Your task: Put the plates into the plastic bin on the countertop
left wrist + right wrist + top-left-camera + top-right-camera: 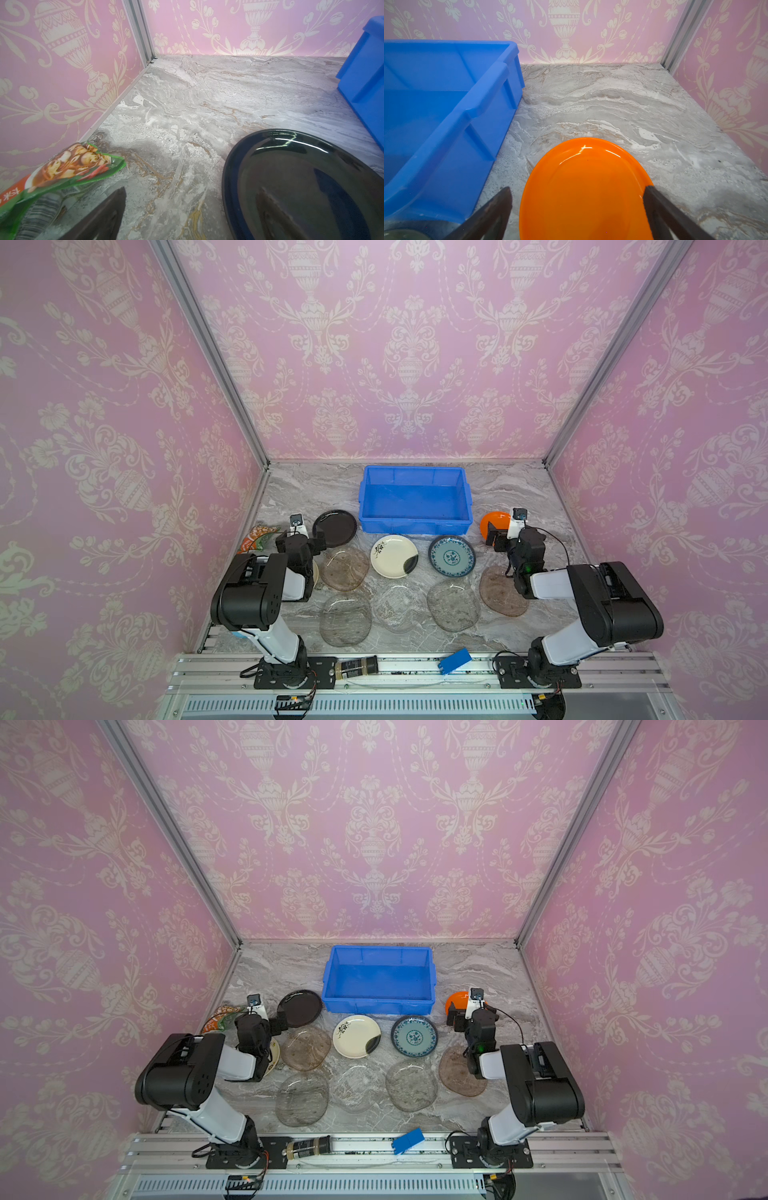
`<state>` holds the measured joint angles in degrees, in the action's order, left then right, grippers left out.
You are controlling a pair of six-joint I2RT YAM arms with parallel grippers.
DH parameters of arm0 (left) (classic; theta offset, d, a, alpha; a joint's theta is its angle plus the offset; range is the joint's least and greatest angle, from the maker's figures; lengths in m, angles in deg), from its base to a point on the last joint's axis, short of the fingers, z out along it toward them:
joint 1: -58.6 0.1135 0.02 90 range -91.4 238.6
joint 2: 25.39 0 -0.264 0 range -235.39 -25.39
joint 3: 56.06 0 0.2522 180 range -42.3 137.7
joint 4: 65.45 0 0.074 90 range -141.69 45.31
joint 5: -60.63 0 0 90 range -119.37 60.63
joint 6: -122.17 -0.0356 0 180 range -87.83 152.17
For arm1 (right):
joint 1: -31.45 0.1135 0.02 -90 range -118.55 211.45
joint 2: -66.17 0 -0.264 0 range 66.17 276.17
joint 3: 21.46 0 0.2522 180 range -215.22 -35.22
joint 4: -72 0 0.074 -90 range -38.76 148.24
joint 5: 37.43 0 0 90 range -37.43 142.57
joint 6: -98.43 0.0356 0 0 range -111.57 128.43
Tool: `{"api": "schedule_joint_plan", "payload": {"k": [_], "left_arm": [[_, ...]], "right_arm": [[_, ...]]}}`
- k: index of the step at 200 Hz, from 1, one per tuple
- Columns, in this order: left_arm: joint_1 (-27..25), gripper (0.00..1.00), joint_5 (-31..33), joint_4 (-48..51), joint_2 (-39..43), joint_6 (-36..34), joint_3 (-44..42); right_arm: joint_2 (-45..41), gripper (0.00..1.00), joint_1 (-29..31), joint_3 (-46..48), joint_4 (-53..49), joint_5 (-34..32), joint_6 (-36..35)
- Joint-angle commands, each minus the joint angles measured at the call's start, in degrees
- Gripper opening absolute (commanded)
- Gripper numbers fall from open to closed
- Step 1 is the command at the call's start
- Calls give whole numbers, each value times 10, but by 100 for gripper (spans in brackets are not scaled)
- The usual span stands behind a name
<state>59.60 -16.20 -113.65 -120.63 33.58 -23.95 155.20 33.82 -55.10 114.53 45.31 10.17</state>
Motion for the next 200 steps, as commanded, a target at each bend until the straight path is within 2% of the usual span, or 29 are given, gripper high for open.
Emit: {"api": "schedule_joint_plan", "payload": {"k": [1, 81, 121, 183, 200], "left_arm": [[2, 99, -9, 8, 11, 14, 8], [2, 99, -12, 12, 12, 13, 9], [4, 99, -102, 32, 13, -13, 19], [7, 99, -108, 37, 14, -12, 21], [10, 99, -108, 46, 15, -4, 24]], "right_arm": [[-3, 100, -1, 0, 1, 0, 10], [-3, 100, -1, 0, 1, 1, 10], [-2, 100, -1, 0, 1, 0, 10], [-3, 100, -1, 0, 1, 0, 11], [-15, 100, 8, -1, -15, -61, 21]]}}
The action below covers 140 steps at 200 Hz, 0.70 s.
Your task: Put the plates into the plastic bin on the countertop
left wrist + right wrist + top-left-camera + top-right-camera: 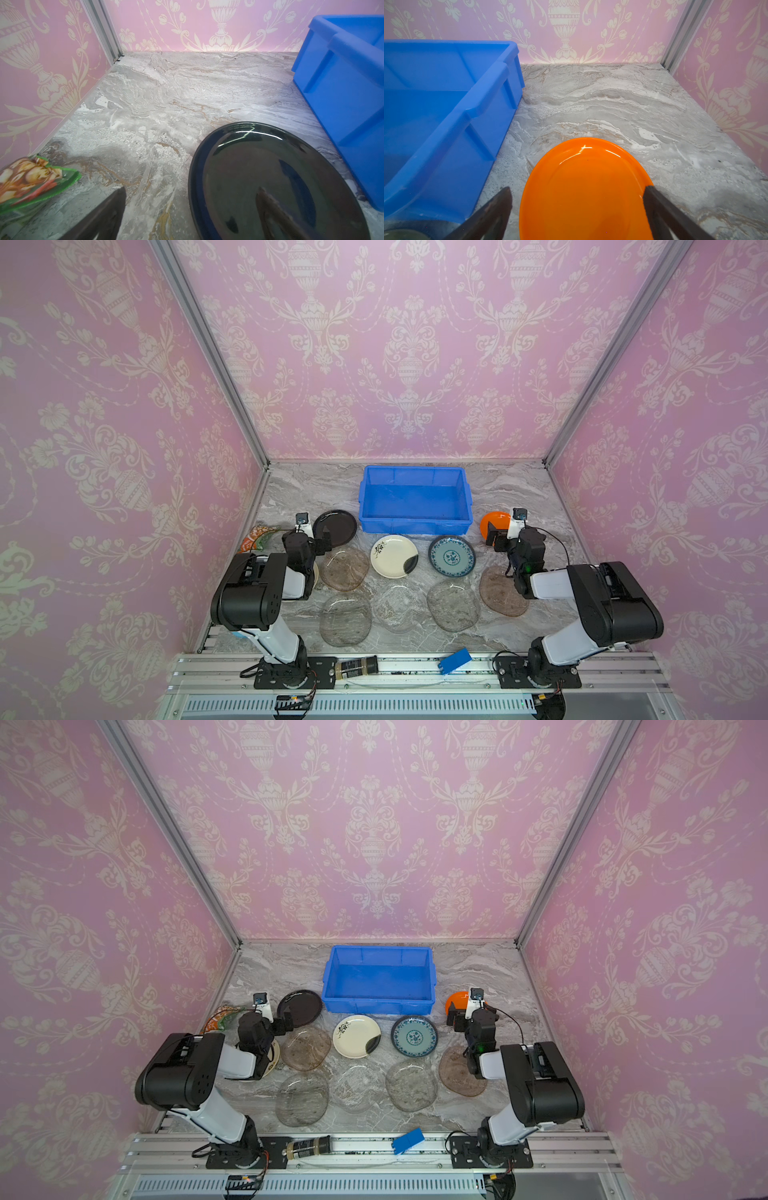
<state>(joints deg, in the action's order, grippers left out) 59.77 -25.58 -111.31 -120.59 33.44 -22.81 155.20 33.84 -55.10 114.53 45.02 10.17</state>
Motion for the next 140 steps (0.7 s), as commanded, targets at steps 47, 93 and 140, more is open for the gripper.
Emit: {"api": "schedule_joint_plan", "payload": {"k": [47, 93, 140], "left_arm": [[8, 99, 31, 41, 29, 7, 17], [1, 99, 37, 143, 64, -1, 56], [-2, 99, 96, 267, 106, 12, 111]], "right_arm": [[-20, 100, 26, 25, 40, -66, -2], [-19, 100, 23, 7, 5, -61, 3], [-20, 100, 21, 5, 1, -59, 3]]}}
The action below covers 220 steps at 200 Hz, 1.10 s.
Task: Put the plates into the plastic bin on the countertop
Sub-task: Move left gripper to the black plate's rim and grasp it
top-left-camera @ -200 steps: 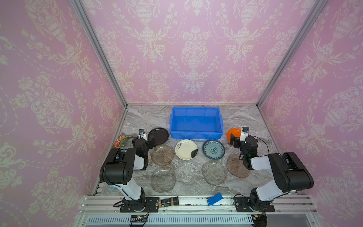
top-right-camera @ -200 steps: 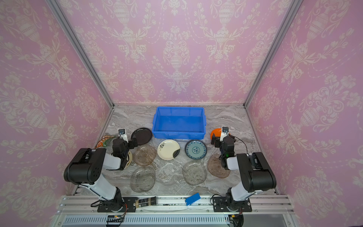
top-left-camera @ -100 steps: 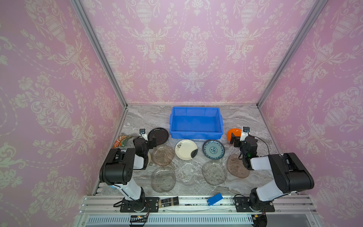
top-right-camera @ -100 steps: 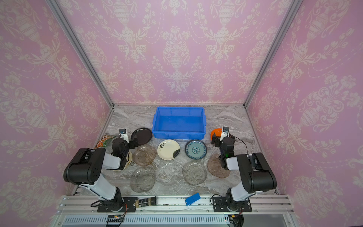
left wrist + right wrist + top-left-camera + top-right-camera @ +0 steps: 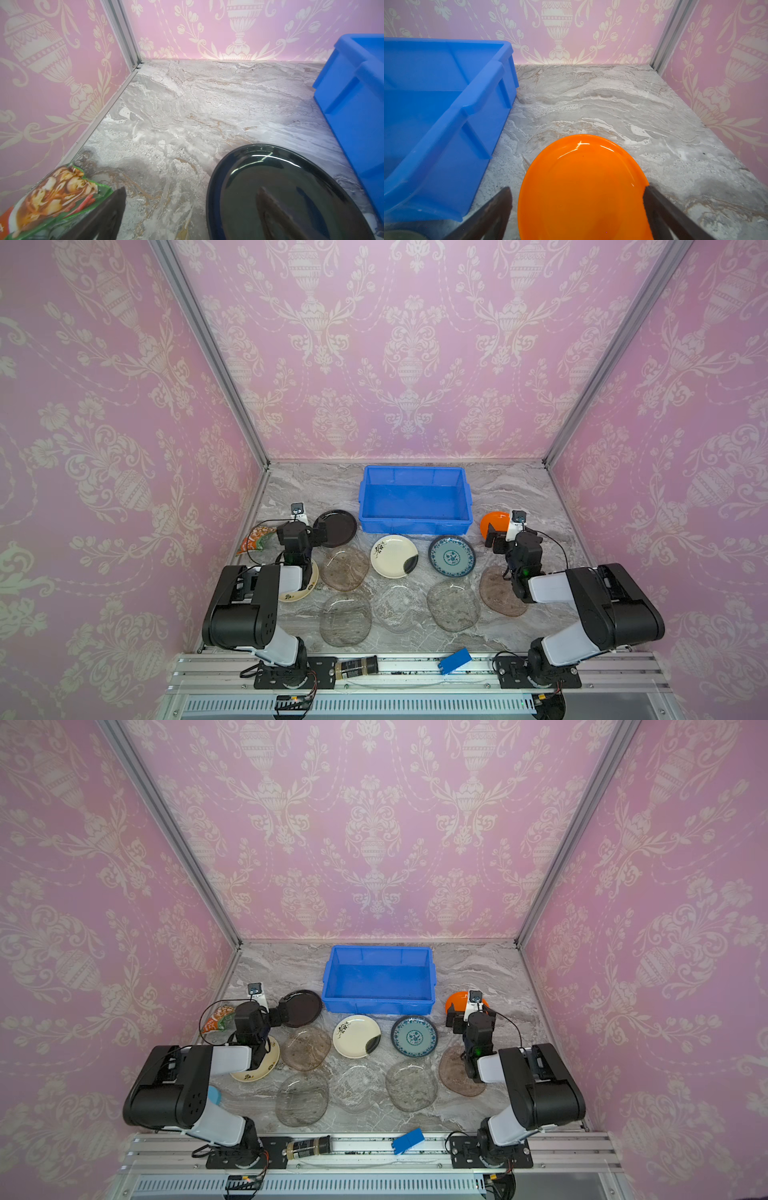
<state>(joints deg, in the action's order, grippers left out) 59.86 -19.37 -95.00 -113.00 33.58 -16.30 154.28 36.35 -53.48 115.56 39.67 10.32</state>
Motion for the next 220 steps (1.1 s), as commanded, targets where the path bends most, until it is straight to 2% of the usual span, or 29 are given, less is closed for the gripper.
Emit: {"api": "schedule_joint_plan", "payload": {"k": [1, 42, 84, 101, 113, 134, 144, 151, 168, 180, 190, 195, 204, 210, 220], "left_arm": [[-3, 99, 31, 106, 31, 10, 48], [-3, 99, -72, 187, 39, 47, 122], [-3, 99, -159, 206, 29, 113, 177], [-3, 99, -170, 238, 22, 141, 215], [-3, 99, -164, 213, 20, 166, 218], [-2, 99, -174, 82, 26, 204, 171], [3, 99, -164, 89, 26, 240, 177], [10, 99, -182, 121, 21, 256, 199], [15, 99, -242, 224, 3, 229, 261], [15, 99, -273, 222, -8, 204, 266], [15, 99, -265, 221, -12, 203, 265], [16, 99, -264, 229, -14, 201, 269], [16, 99, -262, 250, -19, 193, 278], [16, 99, -259, 261, -23, 189, 282], [16, 99, -252, 270, -24, 189, 282]], "right_arm": [[-11, 100, -4, -11, -10, -5, 2], [-11, 100, -3, -12, -11, -6, 2], [-12, 100, -5, -13, -17, -5, 3], [-11, 100, -6, -13, -16, -5, 4], [-11, 100, -5, -13, -16, -5, 4], [-12, 100, -6, -14, -17, -4, 4], [-12, 100, -12, -19, -29, 6, 8], [-12, 100, -22, -28, -50, 29, 15], [-11, 100, -31, -33, -58, 54, 18], [-10, 100, -35, -36, -61, 71, 16], [-15, 100, -34, -35, -59, 67, 14], [-30, 100, -27, -44, -89, 43, 13], [-71, 100, -18, -86, -203, -21, 22], [-94, 100, -19, -123, -283, -39, 35], [-121, 100, -25, -152, -310, -48, 34]]}}
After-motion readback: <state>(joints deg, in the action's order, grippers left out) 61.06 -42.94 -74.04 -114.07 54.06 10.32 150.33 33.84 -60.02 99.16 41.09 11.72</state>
